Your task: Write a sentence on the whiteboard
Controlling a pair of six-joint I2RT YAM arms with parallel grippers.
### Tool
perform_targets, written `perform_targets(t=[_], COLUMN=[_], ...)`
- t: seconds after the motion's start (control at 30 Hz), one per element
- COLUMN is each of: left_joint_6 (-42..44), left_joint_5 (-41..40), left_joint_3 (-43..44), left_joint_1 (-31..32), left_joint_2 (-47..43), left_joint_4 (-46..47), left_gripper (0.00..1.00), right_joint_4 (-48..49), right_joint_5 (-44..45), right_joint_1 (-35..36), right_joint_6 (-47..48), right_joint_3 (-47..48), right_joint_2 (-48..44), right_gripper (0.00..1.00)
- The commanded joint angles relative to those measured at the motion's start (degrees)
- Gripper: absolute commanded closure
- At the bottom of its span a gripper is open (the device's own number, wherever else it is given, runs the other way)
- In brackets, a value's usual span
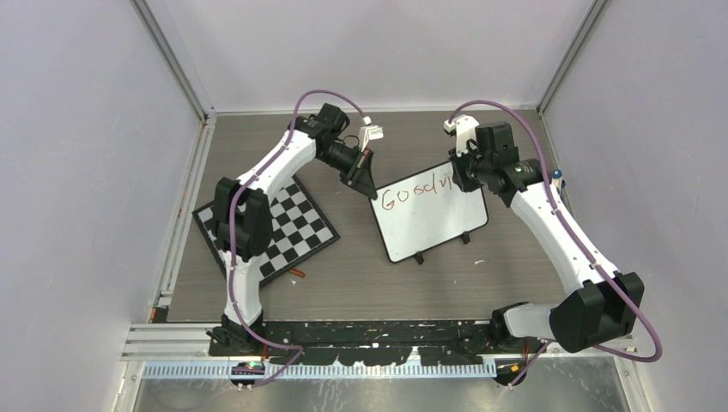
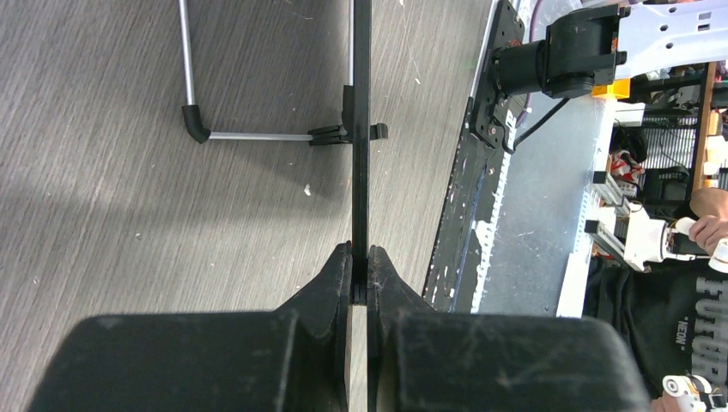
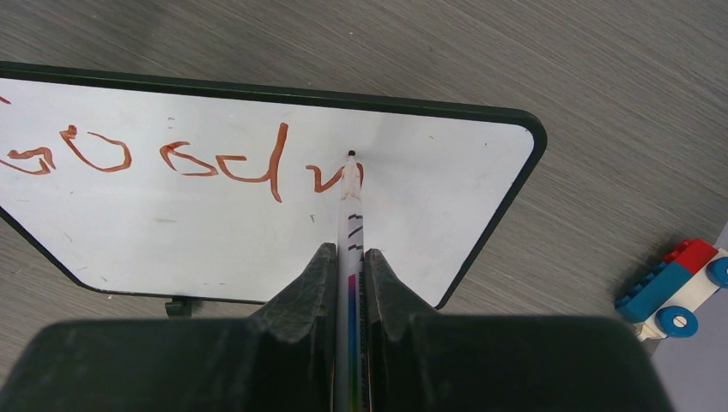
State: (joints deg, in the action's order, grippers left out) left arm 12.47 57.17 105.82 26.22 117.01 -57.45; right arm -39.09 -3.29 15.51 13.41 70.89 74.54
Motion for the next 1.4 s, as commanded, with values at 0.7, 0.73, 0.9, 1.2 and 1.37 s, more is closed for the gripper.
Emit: perform_targets(t=[0.7,0.73,0.9,1.2,1.37], left_joint_6=[-0.7,-1.1,-2.0,-2.5,-2.8], left_joint_5=[-1.4,-1.7,-2.2,-1.9,-0.8], left_joint_3=[0.4,-0.4,-2.0,0.1,0.8], left_joint_1=[0.9,0.9,0.9,0.9,1.0], left_joint_2=[-1.8,-2.3,-3.0,-0.8,0.1], left_joint_4=[-0.8,0.5,2.8,3.2,3.1], left_gripper=[0.62,0.56,0.48,0.46,0.54], right_joint_4=[-10.5,-10.4,-8.2,-3.5,-2.4], right_joint_5=[-12.6,-12.9,-15.8,-15.9,-13.9], right_joint_1=[-0.3,-0.3,-4.0,-8.2,-8.6], right_joint_6=[-2.2,-2.3,-2.2,0.4,1.4], right_joint_3=[7.5,7.0,4.6,1.4,1.7], right_joint_2=[-5.2,-5.5,-5.8,-5.5,-4.1], right_gripper=[1.00,1.00,1.00,1.00,1.00])
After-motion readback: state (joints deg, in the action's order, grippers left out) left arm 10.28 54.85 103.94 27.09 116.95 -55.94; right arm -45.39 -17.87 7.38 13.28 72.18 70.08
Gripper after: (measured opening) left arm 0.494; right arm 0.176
